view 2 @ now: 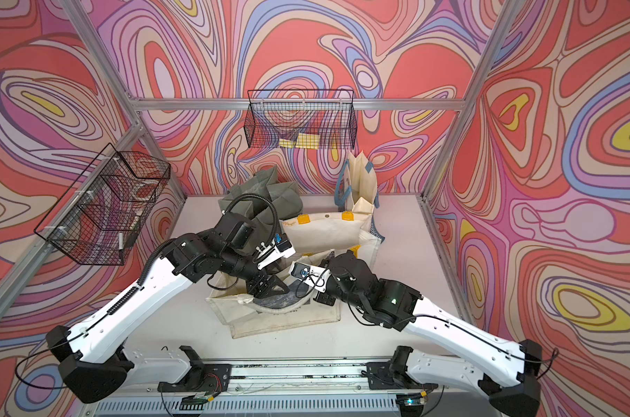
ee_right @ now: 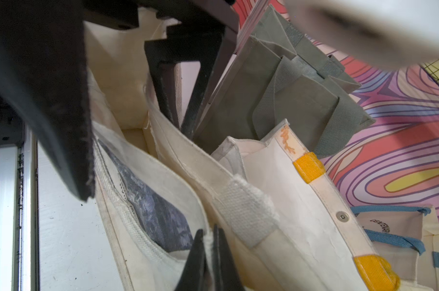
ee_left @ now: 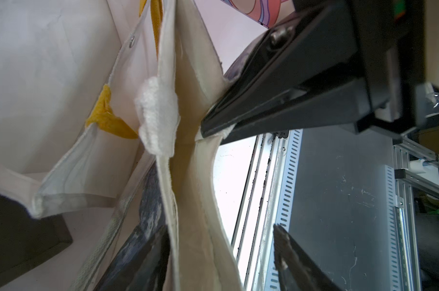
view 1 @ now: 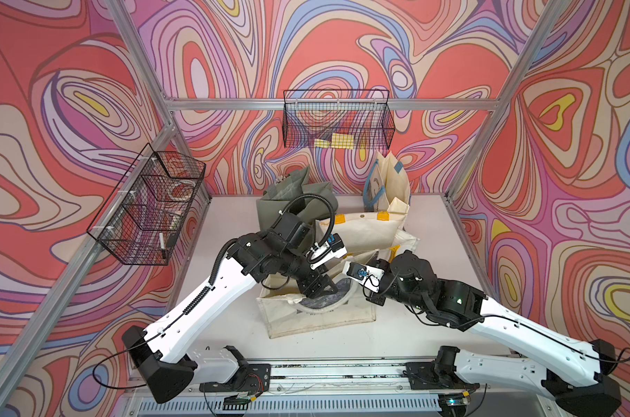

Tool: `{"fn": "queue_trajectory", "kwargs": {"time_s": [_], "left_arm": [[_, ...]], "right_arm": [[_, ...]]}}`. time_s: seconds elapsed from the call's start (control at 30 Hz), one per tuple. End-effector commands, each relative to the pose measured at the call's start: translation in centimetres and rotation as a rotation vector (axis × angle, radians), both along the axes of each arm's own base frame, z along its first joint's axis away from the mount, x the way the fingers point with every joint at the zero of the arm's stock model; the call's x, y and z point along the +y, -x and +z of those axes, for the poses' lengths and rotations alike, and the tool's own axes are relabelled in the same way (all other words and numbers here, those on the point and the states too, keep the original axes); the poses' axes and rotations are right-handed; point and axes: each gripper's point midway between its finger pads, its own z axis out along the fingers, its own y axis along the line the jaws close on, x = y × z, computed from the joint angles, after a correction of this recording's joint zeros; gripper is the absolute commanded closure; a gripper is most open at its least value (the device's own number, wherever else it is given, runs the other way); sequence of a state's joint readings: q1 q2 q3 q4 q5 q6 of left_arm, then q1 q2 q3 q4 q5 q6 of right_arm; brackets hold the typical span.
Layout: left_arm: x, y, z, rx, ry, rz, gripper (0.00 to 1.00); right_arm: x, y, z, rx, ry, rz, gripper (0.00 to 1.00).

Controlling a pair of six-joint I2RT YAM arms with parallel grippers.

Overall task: Put away the canvas bag
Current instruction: Press the canvas bag at the center of the board.

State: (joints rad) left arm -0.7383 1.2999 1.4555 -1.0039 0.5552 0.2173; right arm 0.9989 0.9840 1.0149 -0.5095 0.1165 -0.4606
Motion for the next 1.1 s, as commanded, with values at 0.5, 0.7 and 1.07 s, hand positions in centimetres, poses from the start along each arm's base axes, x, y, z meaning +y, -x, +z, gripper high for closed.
{"fn": "queue_trajectory", "kwargs": {"time_s": [0.5,0.7,1.07], "left_arm": [[0.3,-3.0,-0.5,-0.208,-0.132,0.036,1.00],[0.8,-3.1,0.9,-0.285,-0.120,0.021,1.00],[1.6,-0.4,3.7,-0.386,-0.013,-0.083,1.00]], "right_arm": [[-1.6,1.1,3.3,0.031,-0.187,-0.059,0.59],[-5.6,3.8,5.1,0.048,-0.208,-0.063,0.20],[-9.0,5.4,2.3,0.140,-0.106,-0.118,0.02]]}}
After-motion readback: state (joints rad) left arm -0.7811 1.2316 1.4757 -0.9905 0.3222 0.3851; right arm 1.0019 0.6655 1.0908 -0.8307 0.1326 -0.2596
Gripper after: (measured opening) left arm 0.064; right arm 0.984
